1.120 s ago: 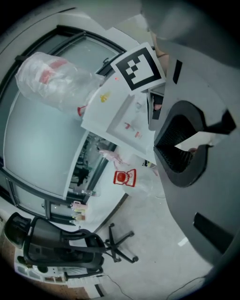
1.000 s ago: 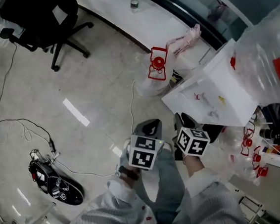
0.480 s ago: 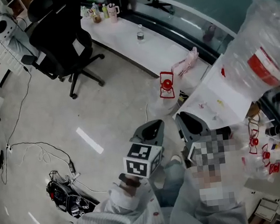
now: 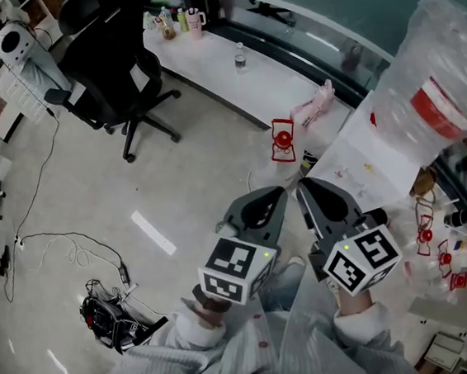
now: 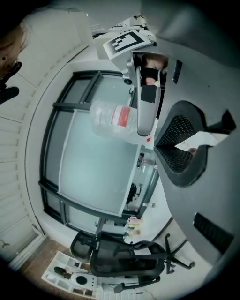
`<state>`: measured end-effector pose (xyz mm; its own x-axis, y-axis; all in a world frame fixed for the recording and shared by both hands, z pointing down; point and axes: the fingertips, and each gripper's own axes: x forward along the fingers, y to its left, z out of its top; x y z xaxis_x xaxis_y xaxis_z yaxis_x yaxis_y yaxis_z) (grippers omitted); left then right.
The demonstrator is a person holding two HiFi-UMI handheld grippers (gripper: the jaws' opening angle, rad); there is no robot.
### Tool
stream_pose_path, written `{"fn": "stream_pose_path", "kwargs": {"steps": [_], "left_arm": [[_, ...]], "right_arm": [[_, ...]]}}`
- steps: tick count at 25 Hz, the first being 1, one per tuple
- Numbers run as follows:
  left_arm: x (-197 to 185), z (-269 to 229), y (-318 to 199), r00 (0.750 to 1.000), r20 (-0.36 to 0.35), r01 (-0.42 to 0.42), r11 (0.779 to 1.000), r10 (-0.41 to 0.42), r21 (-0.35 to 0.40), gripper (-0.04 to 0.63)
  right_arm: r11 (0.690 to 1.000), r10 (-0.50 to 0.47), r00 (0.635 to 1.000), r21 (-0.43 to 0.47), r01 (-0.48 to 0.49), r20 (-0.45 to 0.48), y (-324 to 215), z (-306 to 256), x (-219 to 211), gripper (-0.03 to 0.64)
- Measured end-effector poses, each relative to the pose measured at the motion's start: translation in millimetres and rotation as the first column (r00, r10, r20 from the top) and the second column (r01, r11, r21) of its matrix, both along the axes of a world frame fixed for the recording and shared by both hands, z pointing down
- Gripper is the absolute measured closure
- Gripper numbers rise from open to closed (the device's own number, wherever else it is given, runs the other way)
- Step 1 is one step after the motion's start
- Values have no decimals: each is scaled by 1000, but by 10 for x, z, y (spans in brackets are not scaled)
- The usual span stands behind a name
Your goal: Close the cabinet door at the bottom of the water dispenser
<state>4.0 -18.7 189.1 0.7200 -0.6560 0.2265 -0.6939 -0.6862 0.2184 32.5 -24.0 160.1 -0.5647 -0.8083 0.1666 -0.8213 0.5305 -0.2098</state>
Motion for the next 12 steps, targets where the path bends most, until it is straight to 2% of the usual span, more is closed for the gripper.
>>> {"fn": "stream_pose_path", "kwargs": {"steps": [12], "left_arm": [[12, -212, 22, 1000, -2, -12, 999, 12, 53, 585]], "right_arm": [[997, -59, 998, 41, 60, -6, 61, -179, -91, 601]]}}
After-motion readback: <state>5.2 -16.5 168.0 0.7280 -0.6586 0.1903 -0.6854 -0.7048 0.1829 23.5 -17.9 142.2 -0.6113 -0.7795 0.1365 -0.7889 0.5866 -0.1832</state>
